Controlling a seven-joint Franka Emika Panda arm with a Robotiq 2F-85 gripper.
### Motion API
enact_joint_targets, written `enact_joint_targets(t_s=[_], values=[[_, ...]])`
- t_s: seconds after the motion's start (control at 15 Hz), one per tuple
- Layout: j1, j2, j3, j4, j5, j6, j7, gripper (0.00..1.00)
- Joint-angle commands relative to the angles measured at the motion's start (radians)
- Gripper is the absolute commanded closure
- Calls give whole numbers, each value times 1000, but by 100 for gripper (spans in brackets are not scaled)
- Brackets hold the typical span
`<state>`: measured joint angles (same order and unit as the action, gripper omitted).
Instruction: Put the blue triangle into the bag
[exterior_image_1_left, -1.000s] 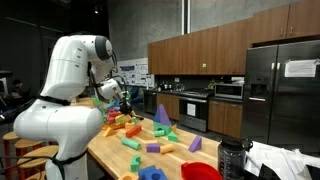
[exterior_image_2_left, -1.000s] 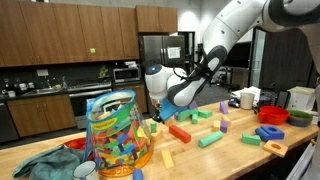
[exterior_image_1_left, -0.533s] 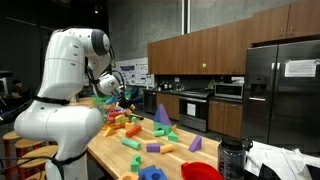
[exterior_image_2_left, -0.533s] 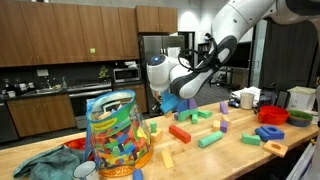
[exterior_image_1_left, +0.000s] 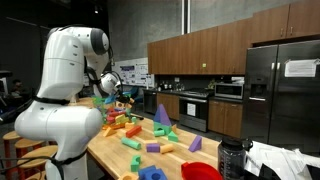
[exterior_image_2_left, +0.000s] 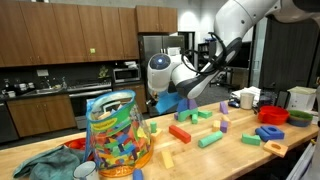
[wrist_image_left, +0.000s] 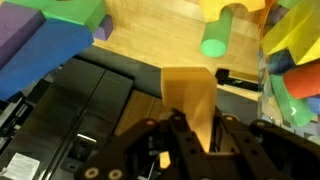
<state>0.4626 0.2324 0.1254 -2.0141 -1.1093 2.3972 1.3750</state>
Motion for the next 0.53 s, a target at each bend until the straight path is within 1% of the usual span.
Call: enact_joint_targets(t_s=[0.0,0.33,0.47], values=[[-27,-29,35,-7,-189,18,185,94],[-50,-16,78,27,-491,23,479,94],[-60,-6,96,50,-649,31,621,94]])
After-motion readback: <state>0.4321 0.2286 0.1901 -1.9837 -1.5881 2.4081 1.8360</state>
